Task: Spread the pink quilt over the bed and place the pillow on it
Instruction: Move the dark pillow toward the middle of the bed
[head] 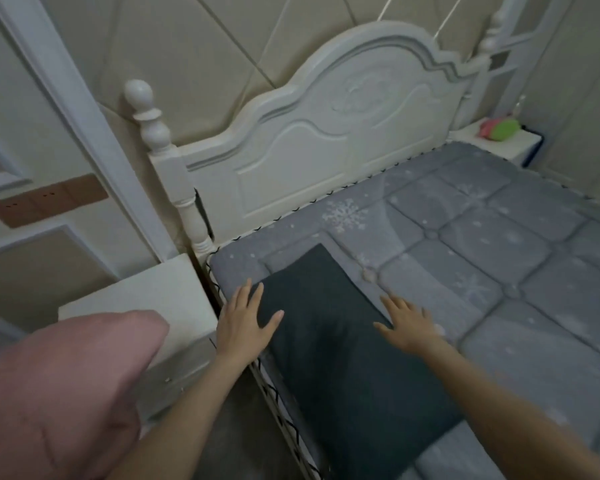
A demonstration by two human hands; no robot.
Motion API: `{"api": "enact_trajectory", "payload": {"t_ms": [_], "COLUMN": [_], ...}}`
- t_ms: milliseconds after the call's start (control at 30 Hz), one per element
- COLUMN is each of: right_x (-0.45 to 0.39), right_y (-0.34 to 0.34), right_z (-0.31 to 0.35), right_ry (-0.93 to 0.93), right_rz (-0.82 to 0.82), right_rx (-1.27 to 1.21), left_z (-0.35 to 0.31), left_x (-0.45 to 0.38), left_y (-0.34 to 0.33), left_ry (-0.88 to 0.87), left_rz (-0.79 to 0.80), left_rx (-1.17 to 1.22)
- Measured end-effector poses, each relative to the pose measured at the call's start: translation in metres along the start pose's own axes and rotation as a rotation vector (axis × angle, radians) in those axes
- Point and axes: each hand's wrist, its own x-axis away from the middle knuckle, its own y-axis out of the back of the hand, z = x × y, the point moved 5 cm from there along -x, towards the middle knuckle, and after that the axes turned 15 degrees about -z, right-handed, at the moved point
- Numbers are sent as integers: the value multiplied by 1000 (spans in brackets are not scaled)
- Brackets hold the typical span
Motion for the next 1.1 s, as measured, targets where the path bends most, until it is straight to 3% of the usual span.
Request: {"api": "enact_trajectory", "payload": {"t_ms": [233,500,667,833,1000,1100], "right_x": [13,-31,-73,-113,-149,-162], "right_y": [-45,-88,-123,-156,-181,-204], "right_z": [-57,-53,-64,-61,-63,-64], "right_ry": [-149,-266,-372,-365,-751,-759], "right_rz": [118,297,318,376,89,98], "right_rx": [7,-246,-305,-264,-738,-709], "left_z": [-17,25,57,80,90,95], "left_x": [12,10,5,5,16,22], "left_y": [-89,-176,-225,-266,-288,-305], "left_ry": [-88,-38,-118,142,175,370], "left_rz": [237,444,517,601,646,674], "left_rx": [-61,-62,-118,47,147,299]}}
